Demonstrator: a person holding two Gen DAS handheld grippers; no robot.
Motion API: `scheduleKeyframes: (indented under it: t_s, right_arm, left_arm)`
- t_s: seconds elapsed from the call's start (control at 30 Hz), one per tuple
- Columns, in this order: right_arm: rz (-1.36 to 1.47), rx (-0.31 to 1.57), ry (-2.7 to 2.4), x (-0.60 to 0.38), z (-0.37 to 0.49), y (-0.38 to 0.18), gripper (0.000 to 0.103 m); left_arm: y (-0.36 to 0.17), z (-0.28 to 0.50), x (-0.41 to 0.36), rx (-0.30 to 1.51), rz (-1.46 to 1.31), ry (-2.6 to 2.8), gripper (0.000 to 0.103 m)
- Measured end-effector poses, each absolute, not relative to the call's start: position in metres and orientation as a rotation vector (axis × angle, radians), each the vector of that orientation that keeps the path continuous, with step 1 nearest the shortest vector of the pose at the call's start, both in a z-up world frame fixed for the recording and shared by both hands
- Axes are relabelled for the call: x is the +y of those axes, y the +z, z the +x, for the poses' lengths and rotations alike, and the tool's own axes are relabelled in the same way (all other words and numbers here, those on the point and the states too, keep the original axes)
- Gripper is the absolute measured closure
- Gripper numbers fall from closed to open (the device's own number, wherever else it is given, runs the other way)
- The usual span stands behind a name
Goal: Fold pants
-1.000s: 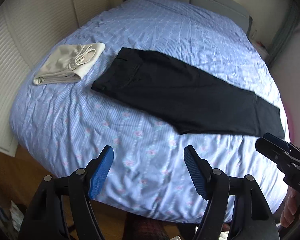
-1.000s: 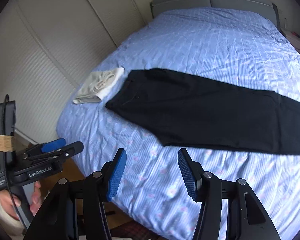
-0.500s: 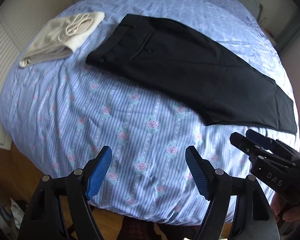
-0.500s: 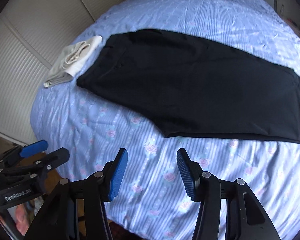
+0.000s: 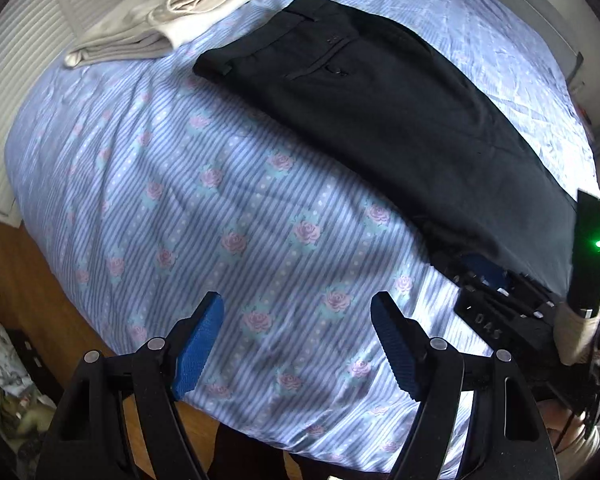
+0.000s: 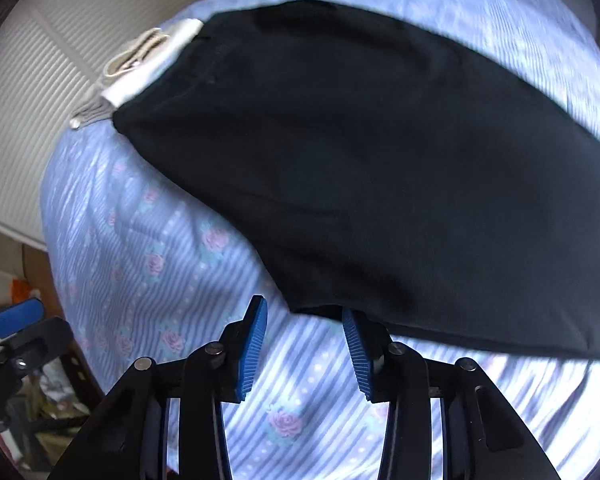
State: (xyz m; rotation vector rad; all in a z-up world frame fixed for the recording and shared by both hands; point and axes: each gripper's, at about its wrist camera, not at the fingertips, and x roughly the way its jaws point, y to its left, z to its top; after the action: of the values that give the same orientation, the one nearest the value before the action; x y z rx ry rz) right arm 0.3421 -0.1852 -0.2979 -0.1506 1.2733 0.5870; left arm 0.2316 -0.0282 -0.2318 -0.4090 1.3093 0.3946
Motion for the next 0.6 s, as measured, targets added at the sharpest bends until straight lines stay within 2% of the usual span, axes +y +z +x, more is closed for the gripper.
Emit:
scheduleKeyframes:
  t_s: [0.3, 0.37, 0.4, 0.53, 0.6]
  right_arm:
    - [-0.211, 1.274, 0.6, -0.17, 0.357, -0.323, 0.063]
    - [-0.224, 1.278, 0.58, -0.168, 0.36, -0.325, 0.07]
    - [-0.222, 1.283, 0.574, -0.168, 0.36, -0.32, 0.086]
    - [-0.275, 1.21, 0.614, -0.163, 0.339, -0.283, 0.091]
    - [-0.244, 1.235, 0.636, -0.164, 0.326, -0.28, 0.093]
  left_arm:
    - [-0.227, 0.228, -0.037, 1.32, -0.401, 0.432, 0.028]
    - [-0.223, 0.226, -0.04, 1.322, -0.39, 0.426, 0.028]
    - [-0.221, 0.225, -0.041, 1.322, -0.381, 0.422, 0.028]
    - [-0.212, 0.217, -0.041, 1.327, -0.36, 0.421, 0.028]
    - [-0.209, 0.213, -0.038, 1.335, -0.347, 0.427, 0.028]
